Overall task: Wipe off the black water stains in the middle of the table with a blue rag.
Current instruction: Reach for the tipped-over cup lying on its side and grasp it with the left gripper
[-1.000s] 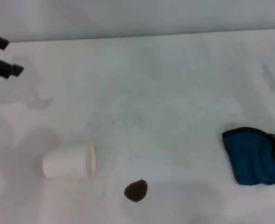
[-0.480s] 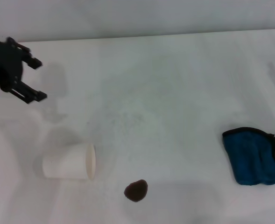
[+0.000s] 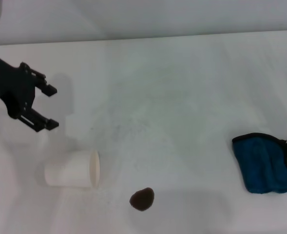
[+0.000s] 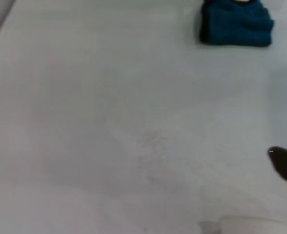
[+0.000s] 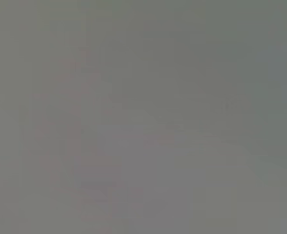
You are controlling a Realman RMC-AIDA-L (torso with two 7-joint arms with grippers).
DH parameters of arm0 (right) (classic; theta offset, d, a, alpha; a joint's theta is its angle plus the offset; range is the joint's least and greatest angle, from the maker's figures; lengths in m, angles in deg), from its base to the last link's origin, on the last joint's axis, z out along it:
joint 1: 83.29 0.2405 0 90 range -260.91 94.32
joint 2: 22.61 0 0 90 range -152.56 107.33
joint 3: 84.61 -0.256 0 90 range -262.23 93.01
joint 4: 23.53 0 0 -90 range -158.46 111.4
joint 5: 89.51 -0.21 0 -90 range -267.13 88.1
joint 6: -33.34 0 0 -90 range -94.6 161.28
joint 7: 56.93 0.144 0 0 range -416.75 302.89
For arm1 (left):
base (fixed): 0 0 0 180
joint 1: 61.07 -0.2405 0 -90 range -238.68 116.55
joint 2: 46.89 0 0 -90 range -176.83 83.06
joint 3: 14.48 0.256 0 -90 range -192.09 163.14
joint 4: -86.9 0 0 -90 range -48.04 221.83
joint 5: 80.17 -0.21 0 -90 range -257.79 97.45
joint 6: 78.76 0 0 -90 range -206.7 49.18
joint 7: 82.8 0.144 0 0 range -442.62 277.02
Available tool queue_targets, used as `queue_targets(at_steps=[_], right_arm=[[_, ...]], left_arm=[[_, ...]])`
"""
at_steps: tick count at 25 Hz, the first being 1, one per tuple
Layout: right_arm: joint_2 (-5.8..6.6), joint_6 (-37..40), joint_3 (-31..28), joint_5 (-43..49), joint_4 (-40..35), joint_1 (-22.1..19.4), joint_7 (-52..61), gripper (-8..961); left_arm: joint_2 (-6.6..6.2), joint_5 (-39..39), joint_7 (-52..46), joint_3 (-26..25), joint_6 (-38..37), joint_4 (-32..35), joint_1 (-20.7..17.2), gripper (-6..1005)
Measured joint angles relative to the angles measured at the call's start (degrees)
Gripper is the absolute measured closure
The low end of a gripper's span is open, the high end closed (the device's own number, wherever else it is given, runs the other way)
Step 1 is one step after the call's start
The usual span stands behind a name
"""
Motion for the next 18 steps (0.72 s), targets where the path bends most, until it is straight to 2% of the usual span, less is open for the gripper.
queue_targets(at_steps=[3, 9, 18], right_arm=[[0.01, -0.2, 0.0, 0.0, 0.0, -0.1, 0.0, 89], [0.07, -0.5, 0.0, 0.1, 0.3, 0.0, -0.1, 91], [0.0, -3.3, 0.0, 0.0, 3.0, -0.3, -0.1, 93]], left_arm=[[0.1, -0.3, 0.1, -0.1, -1.3, 0.8, -0.7, 128], [0.03, -2.5, 2.5, 0.0, -1.2, 6.8, -2.8, 128], [-0.16, -8.1, 3.8, 0.0, 3.7, 12.0, -3.0, 128]])
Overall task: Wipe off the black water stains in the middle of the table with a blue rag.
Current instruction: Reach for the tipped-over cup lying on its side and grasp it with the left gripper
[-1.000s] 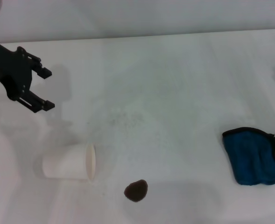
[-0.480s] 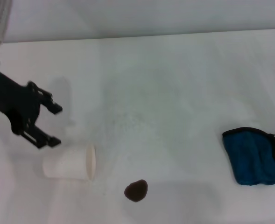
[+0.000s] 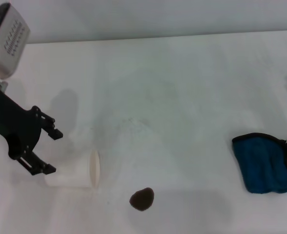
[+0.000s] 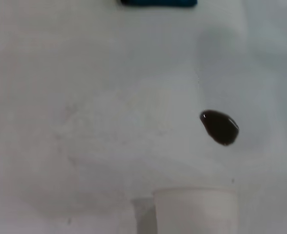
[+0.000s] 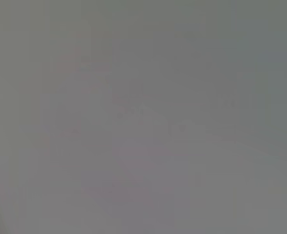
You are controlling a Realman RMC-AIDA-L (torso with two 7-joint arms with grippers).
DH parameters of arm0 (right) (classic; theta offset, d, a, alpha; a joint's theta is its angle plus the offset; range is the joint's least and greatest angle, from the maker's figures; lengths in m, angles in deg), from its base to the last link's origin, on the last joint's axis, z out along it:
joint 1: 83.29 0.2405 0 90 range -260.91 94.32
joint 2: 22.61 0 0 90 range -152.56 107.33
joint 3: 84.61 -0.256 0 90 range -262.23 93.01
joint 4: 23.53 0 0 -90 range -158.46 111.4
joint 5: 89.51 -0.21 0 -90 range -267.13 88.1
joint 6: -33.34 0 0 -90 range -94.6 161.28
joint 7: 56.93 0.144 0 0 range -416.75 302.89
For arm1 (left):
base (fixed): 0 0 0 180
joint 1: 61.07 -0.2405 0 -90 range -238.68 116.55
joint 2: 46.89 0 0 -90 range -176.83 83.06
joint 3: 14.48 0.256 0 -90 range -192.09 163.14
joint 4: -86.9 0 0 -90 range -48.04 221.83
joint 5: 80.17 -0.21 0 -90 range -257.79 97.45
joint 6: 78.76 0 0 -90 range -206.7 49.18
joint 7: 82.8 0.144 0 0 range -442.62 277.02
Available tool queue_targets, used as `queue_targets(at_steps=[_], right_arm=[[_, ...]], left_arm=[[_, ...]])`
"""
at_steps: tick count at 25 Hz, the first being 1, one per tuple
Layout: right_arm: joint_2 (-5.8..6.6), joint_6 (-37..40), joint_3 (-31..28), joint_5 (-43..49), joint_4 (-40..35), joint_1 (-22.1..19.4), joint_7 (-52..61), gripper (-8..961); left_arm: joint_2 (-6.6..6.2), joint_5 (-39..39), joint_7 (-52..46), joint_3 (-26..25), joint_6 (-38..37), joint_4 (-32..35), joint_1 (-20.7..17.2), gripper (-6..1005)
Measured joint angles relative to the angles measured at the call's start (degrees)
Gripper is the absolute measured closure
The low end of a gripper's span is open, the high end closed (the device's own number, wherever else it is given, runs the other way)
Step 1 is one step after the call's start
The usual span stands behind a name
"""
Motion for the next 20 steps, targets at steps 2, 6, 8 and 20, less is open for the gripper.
queue_targets(at_steps=[2, 6, 8, 20], right_arm=[[0.0, -0.6, 0.0, 0.0, 0.6, -0.2, 0.0, 93], [0.0, -2.2, 0.0, 0.0, 1.4, -0.5, -0.1, 94], [0.0, -2.7, 0.1, 0.2, 1.7, -0.5, -0.3, 95], [0.0, -2.8, 0.2, 0.5, 2.7, -0.1, -0.7, 96]], left_arm=[[0.12, -1.1, -0.1, 0.0, 1.2, 1.1, 0.0, 128], [0.09, -1.9, -0.3, 0.0, 3.2, 3.6, -0.3, 128], [0.06, -1.8, -0.1, -0.1, 3.6, 4.0, -0.5, 128], [0.16, -1.7, -1.1, -0.1, 7.5, 10.5, -2.6, 127]])
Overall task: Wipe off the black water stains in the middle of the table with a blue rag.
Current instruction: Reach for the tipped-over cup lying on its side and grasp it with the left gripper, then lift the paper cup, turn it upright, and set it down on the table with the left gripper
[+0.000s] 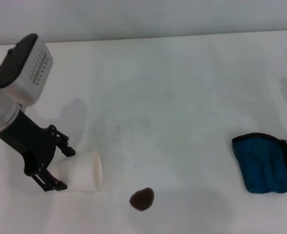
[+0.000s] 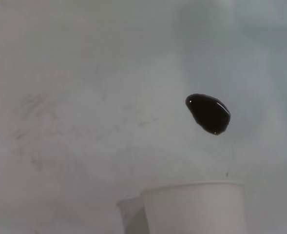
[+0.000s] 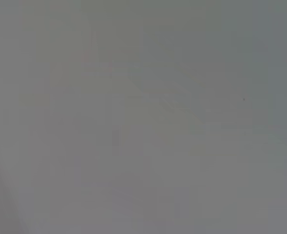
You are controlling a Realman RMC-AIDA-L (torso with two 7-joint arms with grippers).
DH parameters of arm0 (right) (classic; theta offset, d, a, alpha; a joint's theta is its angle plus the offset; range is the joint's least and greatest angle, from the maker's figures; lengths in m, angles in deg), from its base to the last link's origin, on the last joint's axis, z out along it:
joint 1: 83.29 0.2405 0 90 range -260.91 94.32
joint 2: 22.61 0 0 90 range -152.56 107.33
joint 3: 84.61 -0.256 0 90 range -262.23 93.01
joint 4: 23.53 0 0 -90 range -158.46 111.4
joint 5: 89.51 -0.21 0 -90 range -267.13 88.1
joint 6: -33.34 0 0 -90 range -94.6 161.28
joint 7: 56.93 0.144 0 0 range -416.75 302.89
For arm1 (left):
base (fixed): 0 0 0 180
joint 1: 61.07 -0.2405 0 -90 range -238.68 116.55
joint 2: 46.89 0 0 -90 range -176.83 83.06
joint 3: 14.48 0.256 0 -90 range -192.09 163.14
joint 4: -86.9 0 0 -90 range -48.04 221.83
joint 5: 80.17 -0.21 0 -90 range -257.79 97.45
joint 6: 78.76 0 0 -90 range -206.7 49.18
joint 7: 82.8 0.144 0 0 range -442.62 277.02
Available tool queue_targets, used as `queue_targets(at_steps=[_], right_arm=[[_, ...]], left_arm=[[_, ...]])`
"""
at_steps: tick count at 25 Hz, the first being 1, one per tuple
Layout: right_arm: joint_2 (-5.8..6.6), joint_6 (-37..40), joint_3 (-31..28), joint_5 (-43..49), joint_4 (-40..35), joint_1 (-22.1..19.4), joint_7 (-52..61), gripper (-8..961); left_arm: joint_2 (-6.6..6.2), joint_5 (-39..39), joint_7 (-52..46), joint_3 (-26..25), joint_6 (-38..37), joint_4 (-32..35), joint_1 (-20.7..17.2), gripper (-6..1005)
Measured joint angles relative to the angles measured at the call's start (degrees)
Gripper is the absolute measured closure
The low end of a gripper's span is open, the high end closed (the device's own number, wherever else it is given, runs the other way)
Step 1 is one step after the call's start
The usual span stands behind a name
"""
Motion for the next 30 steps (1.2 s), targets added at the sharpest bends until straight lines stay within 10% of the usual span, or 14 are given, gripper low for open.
queue_targets(at_steps=[30], right_arm=[[0.29, 0.5, 1.0, 0.2, -1.3, -0.6, 0.0, 95]], left_arm=[[-0.47, 13.3, -3.7, -0.1, 5.8, 3.4, -2.9, 287]])
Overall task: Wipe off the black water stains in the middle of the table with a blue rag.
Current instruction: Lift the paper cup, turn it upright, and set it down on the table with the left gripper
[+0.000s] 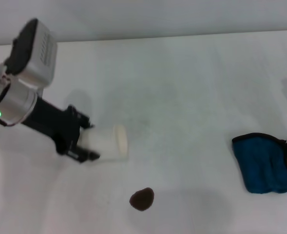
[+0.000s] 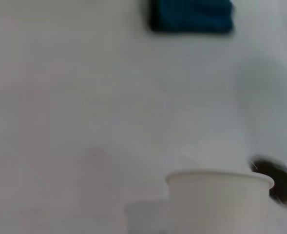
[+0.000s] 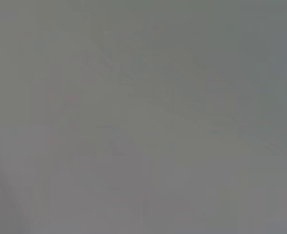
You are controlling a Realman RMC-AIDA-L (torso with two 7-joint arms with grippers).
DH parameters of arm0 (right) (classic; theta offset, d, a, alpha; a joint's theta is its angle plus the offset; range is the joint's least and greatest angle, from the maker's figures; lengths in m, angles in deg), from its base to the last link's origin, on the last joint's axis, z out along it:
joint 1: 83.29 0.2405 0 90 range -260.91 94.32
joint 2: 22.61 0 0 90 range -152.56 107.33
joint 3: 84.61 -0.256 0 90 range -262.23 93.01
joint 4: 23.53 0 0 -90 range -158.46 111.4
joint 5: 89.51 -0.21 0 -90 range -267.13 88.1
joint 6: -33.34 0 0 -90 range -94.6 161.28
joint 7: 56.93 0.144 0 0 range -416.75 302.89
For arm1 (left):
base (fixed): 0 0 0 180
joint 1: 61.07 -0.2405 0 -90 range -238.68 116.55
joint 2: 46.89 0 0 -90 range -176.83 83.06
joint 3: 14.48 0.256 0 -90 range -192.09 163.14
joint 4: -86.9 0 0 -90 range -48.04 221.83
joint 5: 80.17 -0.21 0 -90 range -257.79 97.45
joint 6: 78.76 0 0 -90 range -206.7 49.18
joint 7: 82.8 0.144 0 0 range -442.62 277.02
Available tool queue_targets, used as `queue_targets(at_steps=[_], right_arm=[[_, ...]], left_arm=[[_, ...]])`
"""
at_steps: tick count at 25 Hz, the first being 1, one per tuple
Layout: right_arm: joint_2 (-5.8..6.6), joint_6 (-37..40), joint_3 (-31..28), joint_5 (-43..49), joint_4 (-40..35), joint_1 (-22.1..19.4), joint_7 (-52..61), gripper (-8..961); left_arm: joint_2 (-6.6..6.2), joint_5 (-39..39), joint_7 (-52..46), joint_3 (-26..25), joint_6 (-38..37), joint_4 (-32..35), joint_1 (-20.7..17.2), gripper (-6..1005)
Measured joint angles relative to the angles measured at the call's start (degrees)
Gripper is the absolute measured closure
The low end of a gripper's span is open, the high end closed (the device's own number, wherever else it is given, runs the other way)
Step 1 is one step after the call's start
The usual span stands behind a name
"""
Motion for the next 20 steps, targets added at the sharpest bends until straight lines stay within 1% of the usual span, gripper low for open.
queue_targets(at_steps=[1, 3, 7, 10, 13, 17, 20], right_arm=[[0.02, -0.1, 0.5, 0.0, -0.6, -0.1, 0.0, 95], [0.09, -0.2, 1.7, 0.0, -1.9, -0.4, 0.2, 95], [0.18, -0.2, 2.8, 0.1, -4.1, -0.6, 0.6, 96], [0.26, -0.2, 3.7, 0.1, -5.9, -0.7, 0.6, 96], [0.45, -0.2, 4.2, 1.0, -8.3, -0.9, 0.6, 96], [0.71, -0.2, 4.7, 1.6, -11.4, -1.4, 0.6, 95], [0.74, -0.2, 4.7, 1.6, -13.2, -1.6, 0.7, 96]], left_arm=[[-0.01, 1.6, 0.2, 0.0, -0.3, -0.7, -0.3, 293], [-0.04, 8.4, 1.5, 0.0, -1.7, -2.7, -1.6, 305], [-0.02, 19.9, 4.0, 0.0, -3.0, -3.6, -5.0, 317], [0.13, 32.4, 6.2, 0.0, -3.0, -2.6, -9.6, 316], [0.31, 41.8, 10.3, 0.0, -2.8, 0.0, -14.4, 316], [0.43, 50.8, 16.1, -0.1, -1.8, 4.5, -21.2, 322], [0.46, 56.5, 22.1, -0.1, -0.3, 9.8, -26.9, 324]])
